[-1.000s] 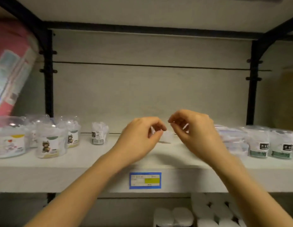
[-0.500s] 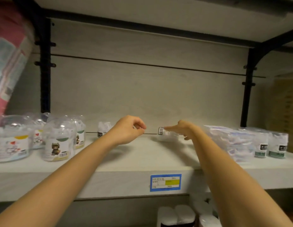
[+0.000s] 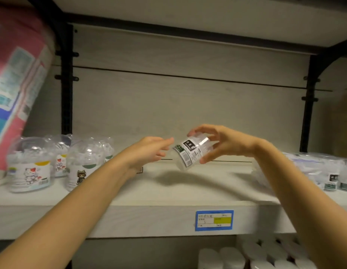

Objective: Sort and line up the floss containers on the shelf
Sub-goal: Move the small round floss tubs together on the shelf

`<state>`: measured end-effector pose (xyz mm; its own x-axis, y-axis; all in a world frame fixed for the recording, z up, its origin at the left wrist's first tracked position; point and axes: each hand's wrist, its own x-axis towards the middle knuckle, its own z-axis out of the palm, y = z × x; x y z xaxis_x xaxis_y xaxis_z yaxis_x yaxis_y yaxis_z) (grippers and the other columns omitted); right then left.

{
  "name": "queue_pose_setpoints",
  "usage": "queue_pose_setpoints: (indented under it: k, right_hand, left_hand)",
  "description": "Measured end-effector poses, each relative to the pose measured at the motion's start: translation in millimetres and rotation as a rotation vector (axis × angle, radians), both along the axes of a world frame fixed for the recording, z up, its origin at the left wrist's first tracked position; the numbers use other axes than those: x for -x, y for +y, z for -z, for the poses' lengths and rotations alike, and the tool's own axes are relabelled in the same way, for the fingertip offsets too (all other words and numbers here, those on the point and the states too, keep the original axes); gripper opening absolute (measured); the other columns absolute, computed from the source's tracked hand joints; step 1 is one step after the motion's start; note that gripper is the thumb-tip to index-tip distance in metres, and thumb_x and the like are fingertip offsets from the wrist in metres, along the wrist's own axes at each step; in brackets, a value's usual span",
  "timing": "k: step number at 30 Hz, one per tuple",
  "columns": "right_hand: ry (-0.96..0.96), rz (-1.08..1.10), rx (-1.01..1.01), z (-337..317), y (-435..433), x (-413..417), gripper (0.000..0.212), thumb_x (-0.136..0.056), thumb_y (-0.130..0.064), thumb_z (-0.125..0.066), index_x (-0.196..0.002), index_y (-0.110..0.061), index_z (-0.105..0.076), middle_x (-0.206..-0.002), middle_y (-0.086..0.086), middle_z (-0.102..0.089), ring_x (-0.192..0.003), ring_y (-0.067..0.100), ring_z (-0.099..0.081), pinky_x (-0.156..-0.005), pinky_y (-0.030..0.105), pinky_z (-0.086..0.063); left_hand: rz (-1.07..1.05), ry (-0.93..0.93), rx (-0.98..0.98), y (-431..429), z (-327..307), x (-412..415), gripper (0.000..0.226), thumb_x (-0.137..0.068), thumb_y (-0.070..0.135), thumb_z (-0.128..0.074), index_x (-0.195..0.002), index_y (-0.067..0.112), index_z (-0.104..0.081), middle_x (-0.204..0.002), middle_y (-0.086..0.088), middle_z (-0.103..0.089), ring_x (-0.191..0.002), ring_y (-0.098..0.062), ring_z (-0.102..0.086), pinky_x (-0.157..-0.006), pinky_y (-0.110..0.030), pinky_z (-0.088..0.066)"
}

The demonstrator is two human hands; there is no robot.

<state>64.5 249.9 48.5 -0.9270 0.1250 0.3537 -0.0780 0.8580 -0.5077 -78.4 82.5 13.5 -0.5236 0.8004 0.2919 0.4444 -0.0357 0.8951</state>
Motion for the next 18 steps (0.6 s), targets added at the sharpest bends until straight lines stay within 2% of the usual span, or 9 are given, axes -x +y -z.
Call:
queue_pose_setpoints:
  k: [3, 5, 6, 8, 10, 12, 14, 16, 18]
  right_hand:
    - [-0.12, -0.142, -0.203, -15, -35, -11, 0.064, -0.066, -0.007, -0.081, -0.121, -0.023, -0.053, -0.119, -0.012, -0.058, -0.103, 0.009, -0.061, -0.09, 0.031, -0.053]
    - [-0.175, -0.191, -0.259, -21, -53, -11, 0.066, -0.066, -0.006, -0.081, -0.124, -0.02, -0.052, -0.122, -0.009, -0.057, -0.108, 0.01, -0.06, -0.093, 0.034, -0.052]
    - [-0.189, -0.215, -0.274, -22, -59, -10, 0.066, -0.067, -0.005, -0.08, -0.125, -0.019, -0.052, -0.124, -0.01, -0.056, -0.11, 0.009, -0.059, -0.094, 0.034, -0.051]
    - [-0.204, -0.242, -0.288, -23, -66, -7, 0.069, -0.068, -0.004, -0.079, -0.127, -0.022, -0.05, -0.129, -0.012, -0.052, -0.115, 0.007, -0.055, -0.095, 0.031, -0.051]
    - [-0.199, -0.237, -0.243, -22, -66, -6, 0.074, -0.069, -0.014, -0.079, -0.131, -0.035, -0.044, -0.136, -0.018, -0.046, -0.122, 0.006, -0.05, -0.097, 0.028, -0.049]
    - [-0.173, -0.203, -0.13, -18, -66, -6, 0.074, -0.069, -0.032, -0.077, -0.132, -0.045, -0.04, -0.14, -0.02, -0.041, -0.123, 0.006, -0.05, -0.096, 0.028, -0.05]
    - [-0.142, -0.157, -0.044, -11, -67, -4, 0.072, -0.069, -0.04, -0.073, -0.133, -0.04, -0.041, -0.139, -0.014, -0.043, -0.112, 0.008, -0.059, -0.089, 0.027, -0.053]
    - [-0.143, -0.174, 0.004, -4, -68, -1, 0.064, -0.073, -0.036, -0.069, -0.132, -0.03, -0.045, -0.133, -0.008, -0.051, -0.105, 0.01, -0.064, -0.086, 0.028, -0.055]
    - [-0.143, -0.232, 0.067, 0, -69, 1, 0.051, -0.08, -0.035, -0.065, -0.127, -0.028, -0.049, -0.128, -0.008, -0.056, -0.109, 0.01, -0.062, -0.089, 0.028, -0.054]
  left_hand:
    - [0.284, -0.268, 0.052, -21, -1, -7, 0.061, -0.08, 0.048, -0.057, -0.121, 0.003, -0.058, -0.103, -0.008, -0.064, -0.089, -0.016, -0.06, -0.093, -0.032, -0.045]
    - [0.416, -0.319, 0.081, -33, 3, -8, 0.061, -0.072, 0.048, -0.066, -0.116, 0.007, -0.062, -0.106, -0.01, -0.065, -0.095, -0.02, -0.06, -0.095, -0.037, -0.045]
    - [0.443, -0.324, 0.081, -37, 6, -9, 0.054, -0.069, 0.045, -0.07, -0.11, 0.009, -0.066, -0.105, -0.01, -0.067, -0.094, -0.02, -0.062, -0.095, -0.038, -0.046]
    - [0.422, -0.332, 0.058, -43, 11, -13, 0.033, -0.069, 0.038, -0.068, -0.091, 0.013, -0.072, -0.092, -0.006, -0.072, -0.081, -0.015, -0.067, -0.08, -0.03, -0.054]
    - [0.374, -0.337, -0.007, -47, 15, -15, 0.027, -0.066, 0.035, -0.066, -0.082, 0.015, -0.075, -0.088, -0.004, -0.072, -0.076, -0.013, -0.066, -0.072, -0.027, -0.054]
    - [0.327, -0.326, -0.083, -51, 17, -14, 0.03, -0.064, 0.035, -0.069, -0.085, 0.015, -0.075, -0.095, -0.007, -0.071, -0.083, -0.016, -0.064, -0.081, -0.031, -0.052]
    - [0.274, -0.322, -0.132, -55, 18, -15, 0.037, -0.064, 0.035, -0.069, -0.092, 0.012, -0.073, -0.1, -0.008, -0.07, -0.089, -0.017, -0.063, -0.087, -0.034, -0.05]
    - [0.223, -0.289, -0.155, -62, 20, -18, 0.05, -0.067, 0.036, -0.066, -0.108, 0.006, -0.067, -0.101, -0.007, -0.069, -0.089, -0.014, -0.064, -0.079, -0.03, -0.053]
    - [0.181, -0.206, -0.172, -72, 23, -20, 0.05, -0.069, 0.038, -0.064, -0.11, 0.01, -0.066, -0.097, -0.003, -0.072, -0.084, -0.008, -0.066, -0.067, -0.021, -0.054]
